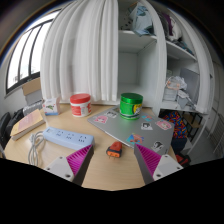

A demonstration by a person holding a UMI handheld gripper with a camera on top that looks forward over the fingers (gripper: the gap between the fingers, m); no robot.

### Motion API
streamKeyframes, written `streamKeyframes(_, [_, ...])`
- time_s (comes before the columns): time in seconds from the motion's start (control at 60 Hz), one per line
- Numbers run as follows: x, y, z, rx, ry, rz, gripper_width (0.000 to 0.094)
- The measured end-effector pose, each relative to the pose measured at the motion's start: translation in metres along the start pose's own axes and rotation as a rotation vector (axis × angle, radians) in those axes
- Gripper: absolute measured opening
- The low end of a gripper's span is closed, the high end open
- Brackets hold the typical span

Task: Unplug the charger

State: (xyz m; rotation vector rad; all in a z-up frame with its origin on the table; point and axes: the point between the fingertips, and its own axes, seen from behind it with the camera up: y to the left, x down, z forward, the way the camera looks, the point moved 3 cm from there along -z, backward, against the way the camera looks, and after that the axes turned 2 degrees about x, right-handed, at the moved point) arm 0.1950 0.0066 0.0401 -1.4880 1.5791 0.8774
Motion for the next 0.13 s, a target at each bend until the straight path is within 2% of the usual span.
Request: streamKeyframes(0.133, [-0.011, -0.014, -0.035, -0.026, -0.076, 0.002, 0.0845])
